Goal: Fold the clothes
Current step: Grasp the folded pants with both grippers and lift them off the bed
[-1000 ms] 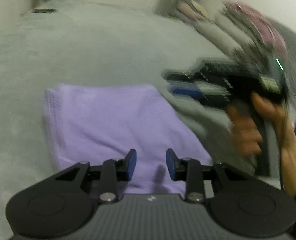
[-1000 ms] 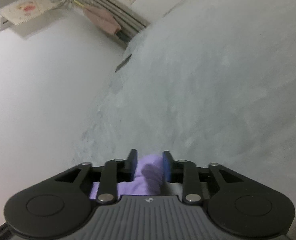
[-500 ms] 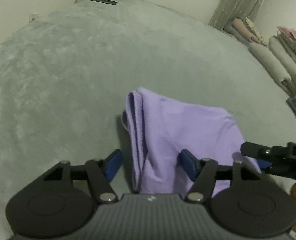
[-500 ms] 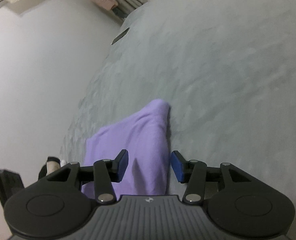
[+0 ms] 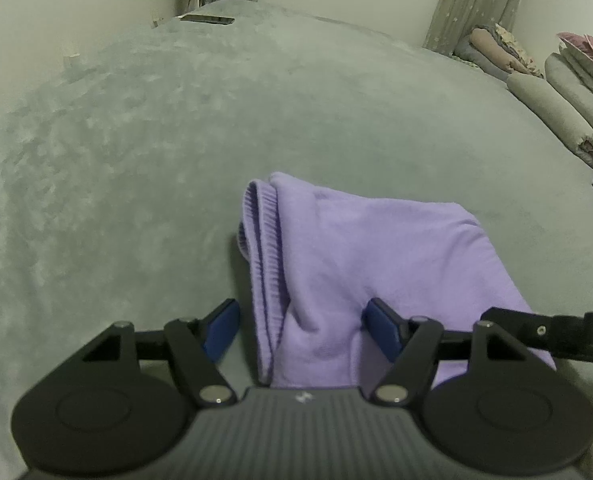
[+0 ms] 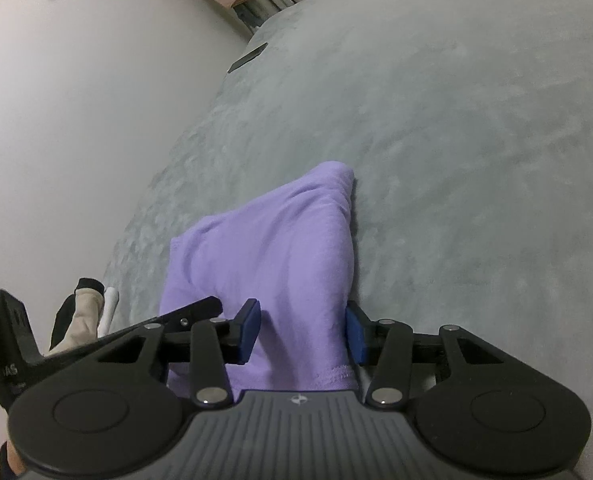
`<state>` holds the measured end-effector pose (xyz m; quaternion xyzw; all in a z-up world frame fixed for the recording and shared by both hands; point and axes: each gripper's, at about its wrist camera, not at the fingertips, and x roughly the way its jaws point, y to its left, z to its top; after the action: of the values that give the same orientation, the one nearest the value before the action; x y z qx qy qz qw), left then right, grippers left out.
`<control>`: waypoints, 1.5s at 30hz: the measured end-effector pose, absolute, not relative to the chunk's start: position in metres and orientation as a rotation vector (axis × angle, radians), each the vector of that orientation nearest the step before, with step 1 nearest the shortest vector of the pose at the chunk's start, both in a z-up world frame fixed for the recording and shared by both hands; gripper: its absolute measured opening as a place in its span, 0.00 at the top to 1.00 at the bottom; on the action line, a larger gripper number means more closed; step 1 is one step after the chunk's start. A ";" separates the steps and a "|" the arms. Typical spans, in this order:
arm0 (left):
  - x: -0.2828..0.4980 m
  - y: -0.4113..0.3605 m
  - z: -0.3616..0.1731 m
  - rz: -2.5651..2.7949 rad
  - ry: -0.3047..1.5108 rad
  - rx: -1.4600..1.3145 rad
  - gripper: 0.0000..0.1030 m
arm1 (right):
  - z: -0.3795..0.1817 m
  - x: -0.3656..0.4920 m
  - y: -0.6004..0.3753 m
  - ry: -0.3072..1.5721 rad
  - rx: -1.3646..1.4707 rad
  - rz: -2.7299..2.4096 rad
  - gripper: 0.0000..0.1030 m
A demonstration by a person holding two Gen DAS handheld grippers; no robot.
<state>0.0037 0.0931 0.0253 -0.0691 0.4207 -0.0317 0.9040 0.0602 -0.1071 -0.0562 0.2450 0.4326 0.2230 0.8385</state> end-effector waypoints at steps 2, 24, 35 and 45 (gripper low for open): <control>0.004 0.093 0.026 -0.061 0.863 -0.134 0.36 | -0.056 0.060 -0.104 0.909 0.506 0.467 0.60; -0.011 0.079 0.033 -0.052 0.812 -0.062 0.78 | -0.040 0.040 -0.065 0.789 0.165 0.408 0.79; -0.006 0.087 0.035 -0.049 0.838 -0.120 0.73 | -0.046 0.048 -0.075 0.839 0.262 0.402 0.71; -0.002 0.090 0.032 -0.038 0.841 -0.121 0.68 | -0.047 0.047 -0.080 0.832 0.255 0.409 0.70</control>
<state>-0.0019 0.0898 0.0319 -0.0588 0.4078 -0.0187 0.9110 0.0469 -0.0802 -0.0465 0.1227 0.4001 0.1969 0.8866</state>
